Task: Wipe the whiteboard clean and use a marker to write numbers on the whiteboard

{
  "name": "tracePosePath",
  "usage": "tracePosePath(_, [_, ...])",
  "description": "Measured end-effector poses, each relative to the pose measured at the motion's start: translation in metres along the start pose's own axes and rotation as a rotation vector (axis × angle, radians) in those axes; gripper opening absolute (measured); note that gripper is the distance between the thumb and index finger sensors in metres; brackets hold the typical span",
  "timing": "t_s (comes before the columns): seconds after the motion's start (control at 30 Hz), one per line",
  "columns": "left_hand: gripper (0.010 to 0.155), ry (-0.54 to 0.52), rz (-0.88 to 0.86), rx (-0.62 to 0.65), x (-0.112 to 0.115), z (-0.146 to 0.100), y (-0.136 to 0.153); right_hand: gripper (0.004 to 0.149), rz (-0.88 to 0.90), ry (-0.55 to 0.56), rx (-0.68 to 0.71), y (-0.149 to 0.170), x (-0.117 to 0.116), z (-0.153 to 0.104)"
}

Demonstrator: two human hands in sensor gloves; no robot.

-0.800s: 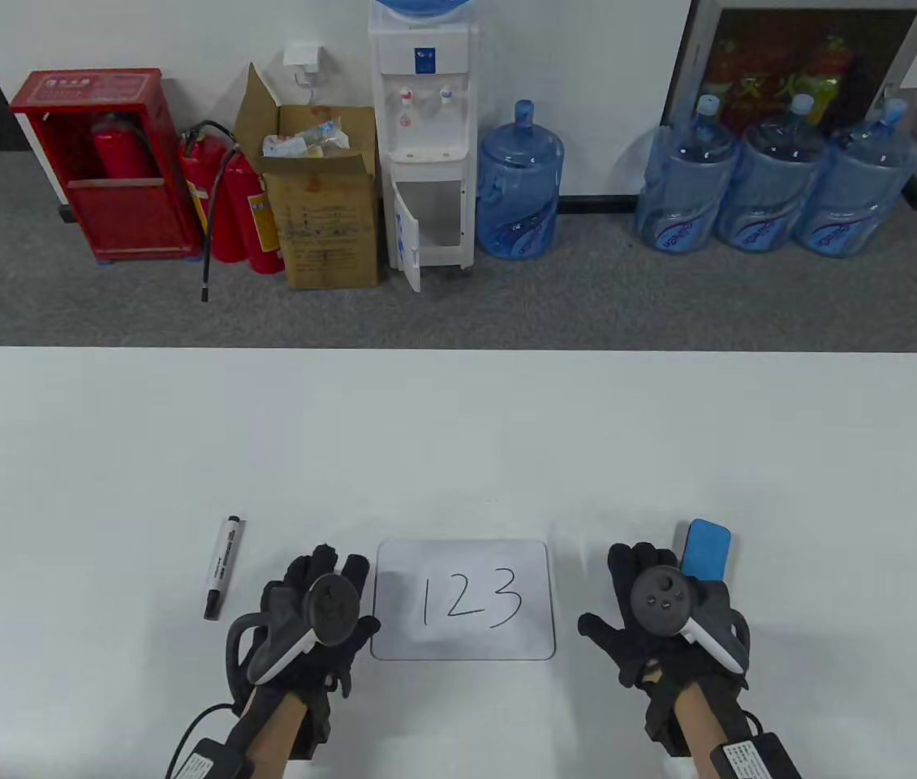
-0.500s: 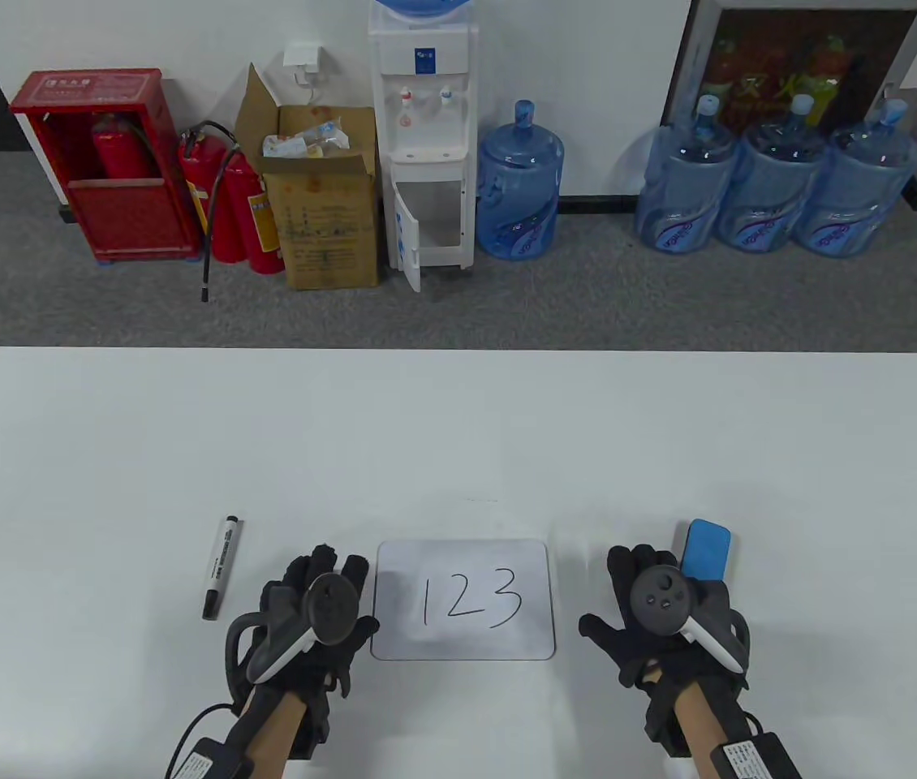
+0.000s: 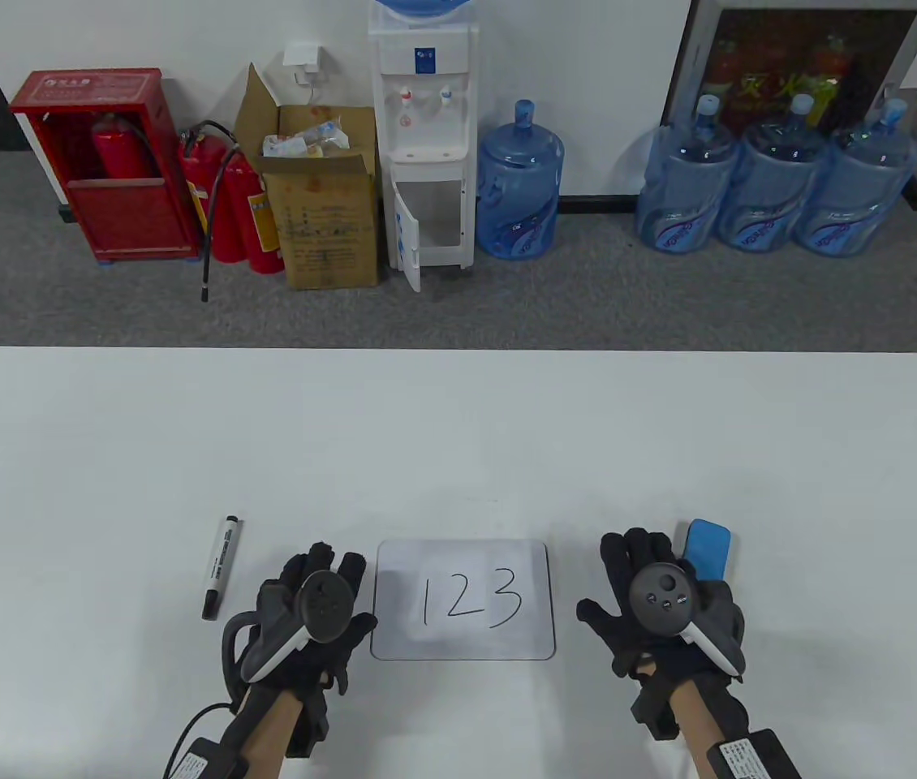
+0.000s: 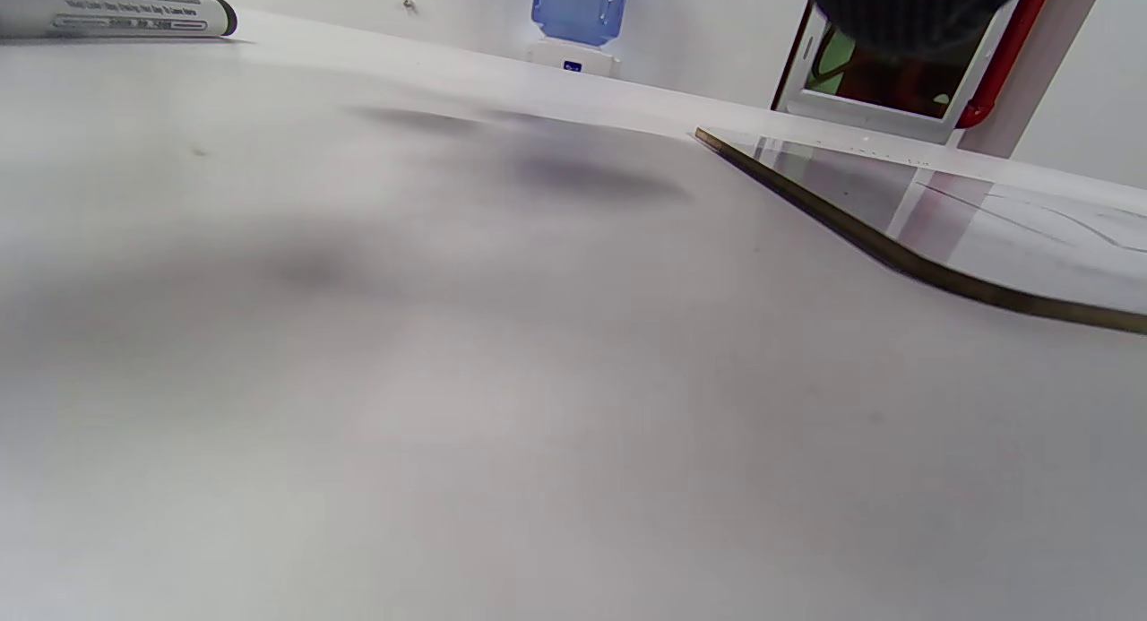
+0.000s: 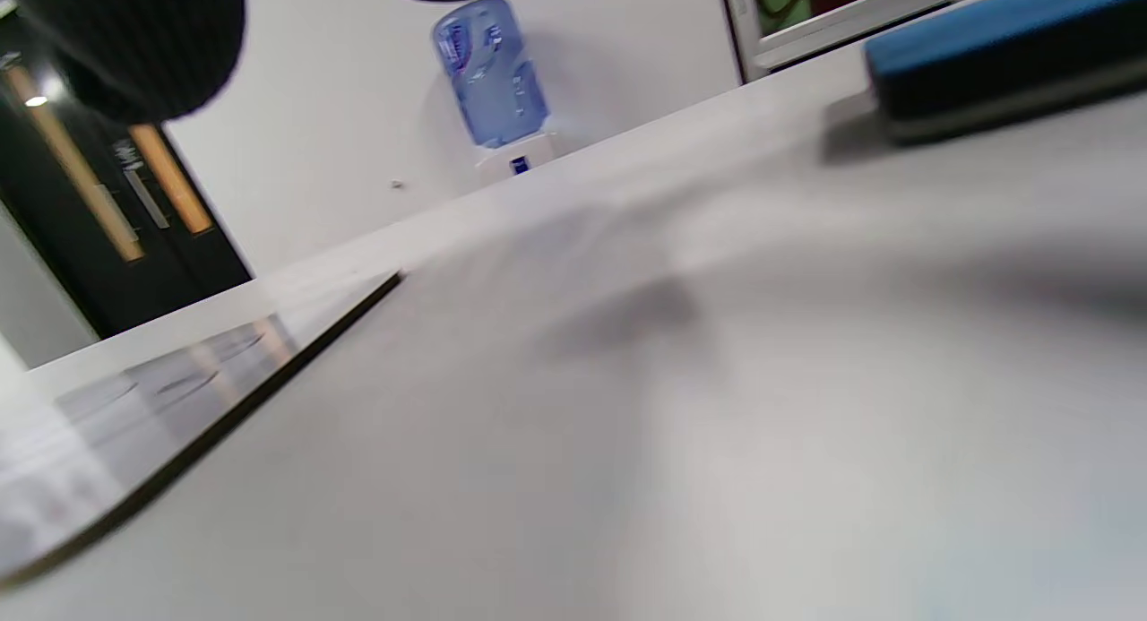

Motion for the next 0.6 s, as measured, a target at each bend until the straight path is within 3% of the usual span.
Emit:
tracePosePath(0.17, [0.075,-0.003,-0.004,0.003,-0.001,0.0,0.001,0.088,-0.02,0.029,-0.191,0.03,0.021,0.016])
tracePosePath(0.33, [0.075,-0.011,-0.006,0.004,-0.002,0.0,0.002,0.088,-0.218,0.097,-0.407,0.075,0.043,0.027])
tracePosePath(0.4, [0.075,-0.01,-0.005,0.005,-0.002,0.0,0.002,0.092,-0.302,0.063,-0.455,0.088,0.041,0.028])
tracePosePath(0.6, [0.075,-0.002,0.005,0.004,-0.002,0.0,0.001,0.095,-0.298,0.003,-0.482,0.098,0.024,0.03])
Point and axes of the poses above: the tracker on the back of each hand, its own y axis roughly to the little-finger side, its own z axis roughly from the wrist to the fingertips, x = y × z, the point moved 5 cm from there along z, roughly from the wrist to the fingertips, and after that the axes turned 7 degrees about y, right-handed, at the moved point
